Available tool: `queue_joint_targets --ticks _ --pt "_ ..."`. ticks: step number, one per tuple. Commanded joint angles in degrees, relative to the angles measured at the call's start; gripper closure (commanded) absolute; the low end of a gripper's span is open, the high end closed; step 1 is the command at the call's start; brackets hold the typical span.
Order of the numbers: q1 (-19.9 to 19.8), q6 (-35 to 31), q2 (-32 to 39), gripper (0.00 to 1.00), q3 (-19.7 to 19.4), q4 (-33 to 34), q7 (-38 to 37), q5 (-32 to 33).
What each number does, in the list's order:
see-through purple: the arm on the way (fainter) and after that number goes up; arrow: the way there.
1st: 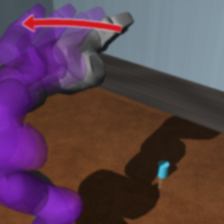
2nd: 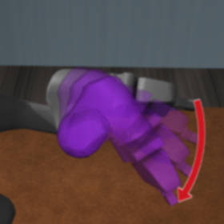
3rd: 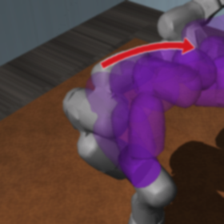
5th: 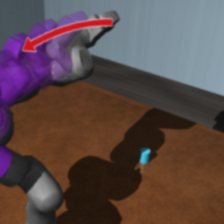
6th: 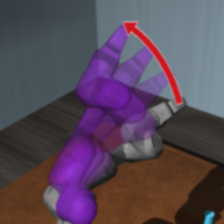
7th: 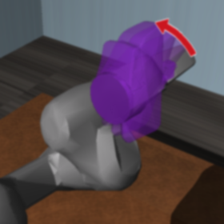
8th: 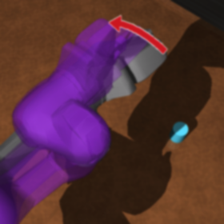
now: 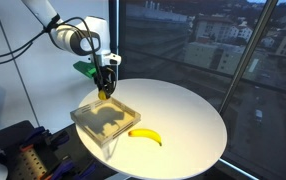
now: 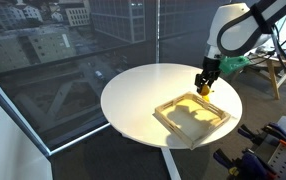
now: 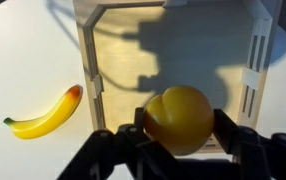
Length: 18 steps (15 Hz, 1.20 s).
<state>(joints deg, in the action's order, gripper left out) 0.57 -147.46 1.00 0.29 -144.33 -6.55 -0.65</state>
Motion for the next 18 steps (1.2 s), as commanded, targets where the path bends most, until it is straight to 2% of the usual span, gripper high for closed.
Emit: queue_joint_targets --ticks 1,18 --pt "0.2 -1.0 1.2 0.57 0.3 1.4 0.5 -0.4" --pt "1.1 -6.8 12.6 0.57 1.4 5.8 1.1 -0.9"
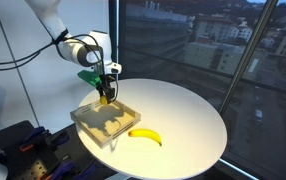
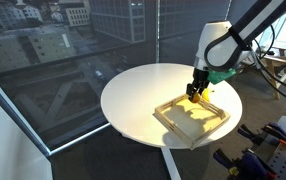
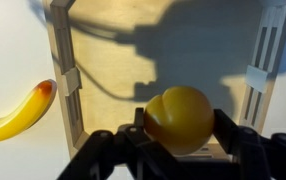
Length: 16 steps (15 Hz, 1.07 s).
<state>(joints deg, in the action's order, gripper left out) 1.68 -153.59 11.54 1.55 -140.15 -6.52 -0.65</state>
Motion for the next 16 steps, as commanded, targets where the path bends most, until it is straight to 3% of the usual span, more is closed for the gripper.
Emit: queue_joint_targets --ticks 1,16 --pt "0.0 -0.8 2.7 0.57 0.1 1.9 1.1 -0.8" --pt "-0.1 -2.1 8.5 0.57 -0.9 3.2 0.7 -0.4"
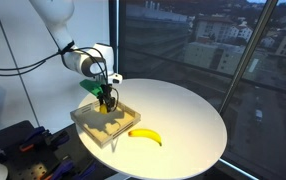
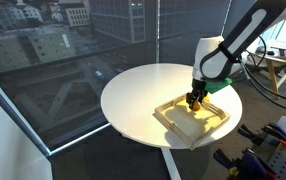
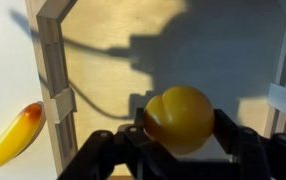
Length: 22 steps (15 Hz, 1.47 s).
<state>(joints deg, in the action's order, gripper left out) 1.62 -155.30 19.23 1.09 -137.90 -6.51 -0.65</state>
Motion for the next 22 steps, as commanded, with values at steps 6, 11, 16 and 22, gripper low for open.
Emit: queue_joint_targets --ticks 6,11,16,22 --pt "0.3 0.1 0.7 0.32 -0.7 0.3 0.2 -0.2" --pt "0.3 0.1 0.8 0.32 -0.7 0.3 0.2 -0.2" --pt "0.3 0.1 0.8 0.32 -0.7 0.3 0.2 -0.2" --pt "1.3 -0.4 2.9 0.57 -1.0 0.7 -0.8 0.2"
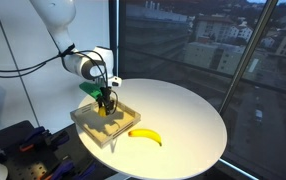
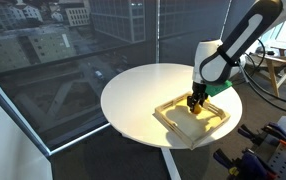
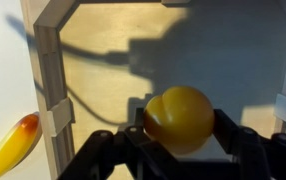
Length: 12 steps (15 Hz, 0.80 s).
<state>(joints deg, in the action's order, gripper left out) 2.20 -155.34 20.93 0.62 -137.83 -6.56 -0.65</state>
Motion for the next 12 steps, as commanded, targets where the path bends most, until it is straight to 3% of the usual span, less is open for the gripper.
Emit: queue_joint_targets --ticks 1,11,12 --pt "1.0 -0.6 1.6 0.57 -0.7 0.7 -1.0 0.4" --pt "1.7 -1.5 4.7 0.57 -2.2 2.0 -1.4 0.7" --pt "1.7 -1.5 4.9 0.26 -2.3 2.1 -1.5 0.6"
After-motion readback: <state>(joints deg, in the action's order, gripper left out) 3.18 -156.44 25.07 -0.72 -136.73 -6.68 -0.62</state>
